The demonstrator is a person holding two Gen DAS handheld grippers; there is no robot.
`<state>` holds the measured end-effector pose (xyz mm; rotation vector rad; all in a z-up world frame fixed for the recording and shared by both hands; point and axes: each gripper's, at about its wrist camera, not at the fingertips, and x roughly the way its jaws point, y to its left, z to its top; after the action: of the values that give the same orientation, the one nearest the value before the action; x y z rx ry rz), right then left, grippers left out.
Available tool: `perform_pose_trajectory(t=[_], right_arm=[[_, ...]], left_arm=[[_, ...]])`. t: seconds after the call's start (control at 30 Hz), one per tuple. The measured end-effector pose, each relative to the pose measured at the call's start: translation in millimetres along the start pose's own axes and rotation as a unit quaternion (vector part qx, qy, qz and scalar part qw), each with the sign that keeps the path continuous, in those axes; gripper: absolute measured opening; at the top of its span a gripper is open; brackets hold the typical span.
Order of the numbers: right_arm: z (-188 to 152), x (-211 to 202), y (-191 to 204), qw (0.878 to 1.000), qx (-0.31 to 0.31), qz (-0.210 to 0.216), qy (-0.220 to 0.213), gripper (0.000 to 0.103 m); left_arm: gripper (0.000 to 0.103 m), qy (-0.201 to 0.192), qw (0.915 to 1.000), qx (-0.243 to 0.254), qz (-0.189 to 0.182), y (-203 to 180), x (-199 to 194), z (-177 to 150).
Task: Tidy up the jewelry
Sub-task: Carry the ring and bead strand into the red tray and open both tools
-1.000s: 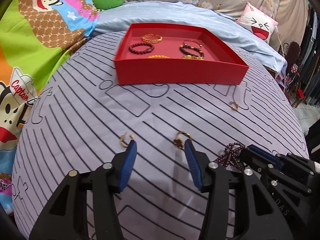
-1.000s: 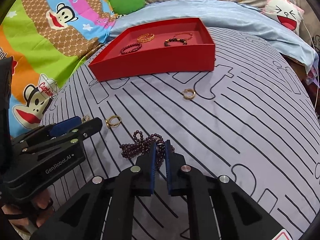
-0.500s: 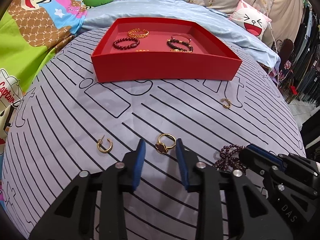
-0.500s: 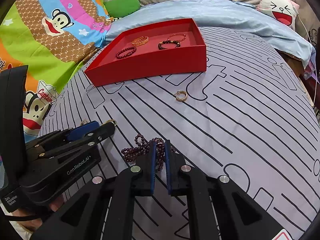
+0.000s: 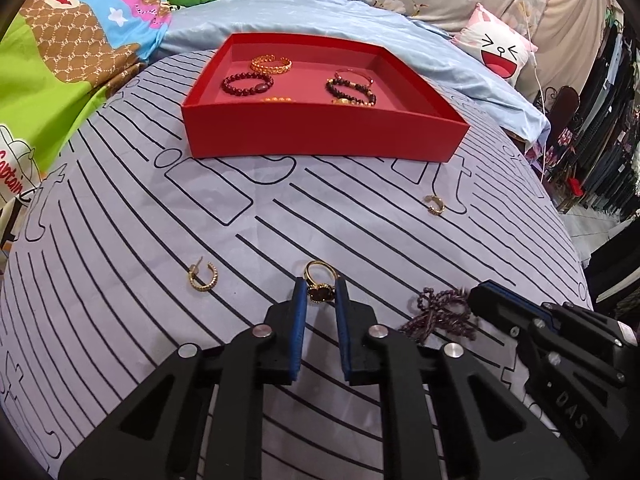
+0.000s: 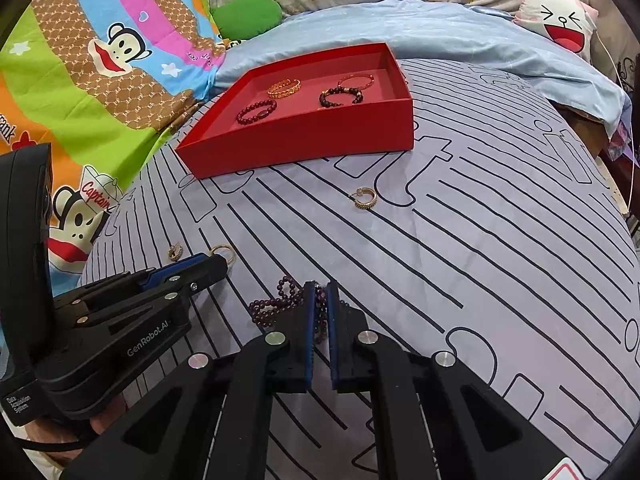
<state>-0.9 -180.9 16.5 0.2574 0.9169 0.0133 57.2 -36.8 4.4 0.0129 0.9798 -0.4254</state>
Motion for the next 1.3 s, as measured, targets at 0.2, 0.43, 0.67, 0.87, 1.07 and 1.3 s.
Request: perform_pose_trajectory(t=[0.2,0.43,0.67,0.87,1.07,1.3], right_arm=[[4.4,-6.0,1.3,1.000,-0.005,0.006,-0.008,0.001],[-3.0,1.1,-1.9,1.000,0.002,0.013,0.011,0.015],[-6.3,13.8,4.4,1.000,0.003,0.018,0.023,0.026],[-4.0,22.4,2.3,0.999,0.007,0.025,0.024,0.021],[-3.4,17.6,8.5,1.000,-0.012,0.022,0.018,0.005],[5.4,0.4,7.7,1.000,-0.006,0.030,-0.004,0.005]], left_arm=[[0.014,-0.010,0.9999,0.007,0.002,-2.7,-13.8,4.6],[0.014,-0.009,0.9999,0.004,0.013,1.5,-17.2,1.3],[0.014,-0.004,0.9999,0.003,0.016,4.5,-14.9,-1.1],[0.014,0.000,0.9999,0.006,0.016,3.7,-11.6,-1.7],[0.014,0.001,0.9999,0.002,0.013,4.3,-10.1,0.1],[0.014,-0.005,1.0000,0.002,0.008,3.3,-17.6,4.2]])
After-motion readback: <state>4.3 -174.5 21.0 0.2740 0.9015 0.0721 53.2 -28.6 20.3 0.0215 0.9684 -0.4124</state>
